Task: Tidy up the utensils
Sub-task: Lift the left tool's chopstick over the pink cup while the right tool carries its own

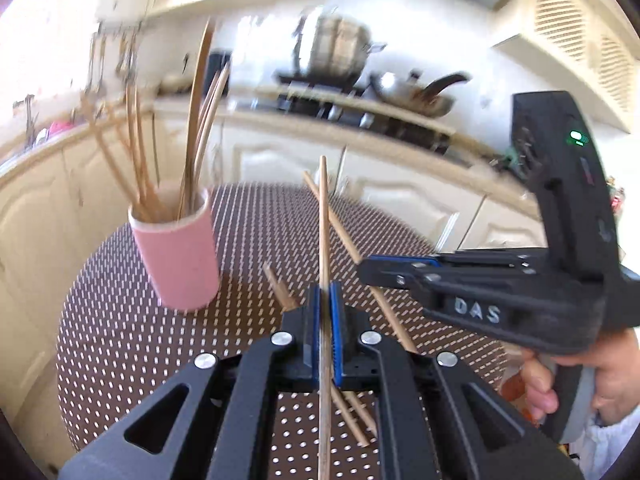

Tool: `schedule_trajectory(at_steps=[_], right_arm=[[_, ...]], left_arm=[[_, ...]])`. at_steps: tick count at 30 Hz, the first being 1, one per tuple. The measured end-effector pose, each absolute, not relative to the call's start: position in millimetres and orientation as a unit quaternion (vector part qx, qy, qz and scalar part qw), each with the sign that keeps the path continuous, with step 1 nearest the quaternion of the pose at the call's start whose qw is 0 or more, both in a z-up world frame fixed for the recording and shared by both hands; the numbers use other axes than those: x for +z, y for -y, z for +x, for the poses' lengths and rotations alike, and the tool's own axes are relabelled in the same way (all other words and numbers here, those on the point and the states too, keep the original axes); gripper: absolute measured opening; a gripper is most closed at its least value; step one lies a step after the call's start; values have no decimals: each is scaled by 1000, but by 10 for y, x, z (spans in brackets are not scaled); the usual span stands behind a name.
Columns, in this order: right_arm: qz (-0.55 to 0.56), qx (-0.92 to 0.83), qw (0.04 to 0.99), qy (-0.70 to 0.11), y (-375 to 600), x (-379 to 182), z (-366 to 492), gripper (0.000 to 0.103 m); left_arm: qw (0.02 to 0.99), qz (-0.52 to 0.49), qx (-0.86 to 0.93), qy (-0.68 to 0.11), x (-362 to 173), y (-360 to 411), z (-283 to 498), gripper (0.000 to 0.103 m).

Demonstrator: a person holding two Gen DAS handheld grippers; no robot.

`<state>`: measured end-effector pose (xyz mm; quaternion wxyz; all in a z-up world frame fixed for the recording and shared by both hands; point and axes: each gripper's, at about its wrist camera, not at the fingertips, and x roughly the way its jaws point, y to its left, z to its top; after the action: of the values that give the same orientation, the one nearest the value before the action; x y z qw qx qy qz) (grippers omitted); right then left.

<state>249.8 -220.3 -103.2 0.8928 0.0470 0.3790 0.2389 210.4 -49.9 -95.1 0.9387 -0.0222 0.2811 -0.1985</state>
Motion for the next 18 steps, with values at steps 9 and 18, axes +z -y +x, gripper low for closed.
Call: schedule_trajectory(at_steps=[9, 18], right_arm=[[115, 277, 919, -256, 2357, -428, 2342, 6], [138, 294, 927, -185, 2157, -230, 2511, 6]], left_arm=[[975, -22, -194, -107, -442, 432, 1609, 5], [987, -73, -140, 4, -209, 16, 1437, 5]])
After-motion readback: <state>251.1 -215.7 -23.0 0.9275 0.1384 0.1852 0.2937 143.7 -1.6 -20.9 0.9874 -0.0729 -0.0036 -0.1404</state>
